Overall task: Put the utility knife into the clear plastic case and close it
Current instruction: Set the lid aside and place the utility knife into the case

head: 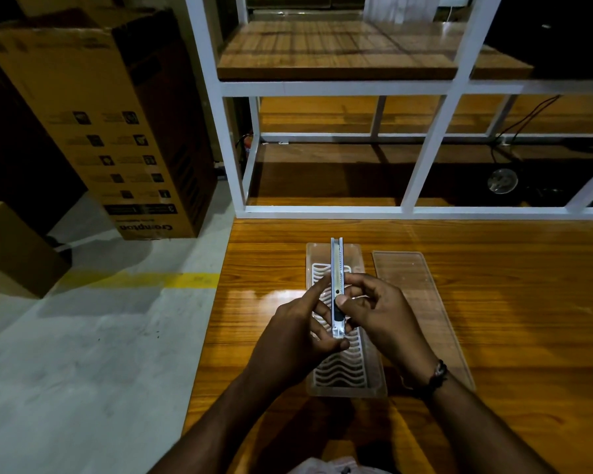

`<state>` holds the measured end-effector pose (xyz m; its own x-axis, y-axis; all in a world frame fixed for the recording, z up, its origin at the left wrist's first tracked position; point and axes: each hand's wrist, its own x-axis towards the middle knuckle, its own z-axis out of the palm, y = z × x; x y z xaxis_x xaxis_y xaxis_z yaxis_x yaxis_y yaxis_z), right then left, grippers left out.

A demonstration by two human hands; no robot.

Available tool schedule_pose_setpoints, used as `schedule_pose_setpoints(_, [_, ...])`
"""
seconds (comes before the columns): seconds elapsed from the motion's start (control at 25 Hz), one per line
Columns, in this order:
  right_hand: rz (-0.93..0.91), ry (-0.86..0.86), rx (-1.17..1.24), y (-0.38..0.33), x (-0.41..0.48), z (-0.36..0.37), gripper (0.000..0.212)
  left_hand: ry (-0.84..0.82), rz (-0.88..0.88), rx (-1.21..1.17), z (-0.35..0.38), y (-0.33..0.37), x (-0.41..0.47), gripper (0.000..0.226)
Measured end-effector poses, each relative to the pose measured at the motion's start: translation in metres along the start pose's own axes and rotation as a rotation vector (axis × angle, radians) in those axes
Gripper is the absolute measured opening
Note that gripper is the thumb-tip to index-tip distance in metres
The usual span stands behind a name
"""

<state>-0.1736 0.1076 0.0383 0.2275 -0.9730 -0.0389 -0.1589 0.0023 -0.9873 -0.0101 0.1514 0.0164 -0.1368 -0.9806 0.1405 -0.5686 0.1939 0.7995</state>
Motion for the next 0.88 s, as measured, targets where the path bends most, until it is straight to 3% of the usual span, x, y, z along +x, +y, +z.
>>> schedule_pose_setpoints(0.2, [0.062, 0.031, -0.138, 0.003, 0.001, 0.0, 0.035, 0.07, -0.022, 0.12, -0.003, -0.015, -0.002, 0.087])
schedule_pose_setpoints(0.32, [0.026, 0.027, -0.447, 0.012, 0.007, 0.005, 0.035, 0.143, -0.184, 0.176, -0.003, -0.023, -0.001, 0.063])
schedule_pose_setpoints(0.48, [0.024, -0.047, -0.769, 0.028, 0.02, 0.021, 0.04, 0.168, -0.432, 0.031, 0.001, -0.027, 0.001, 0.051])
schedule_pose_setpoints(0.68, [0.099, -0.12, -0.899, 0.049, 0.033, 0.031, 0.035, 0.155, -0.497, -0.05, 0.001, -0.027, 0.003, 0.026])
schedule_pose_setpoints(0.88, [0.149, -0.164, -0.995, 0.049, 0.033, 0.033, 0.028, 0.151, -0.489, -0.045, 0.002, -0.027, 0.004, 0.021])
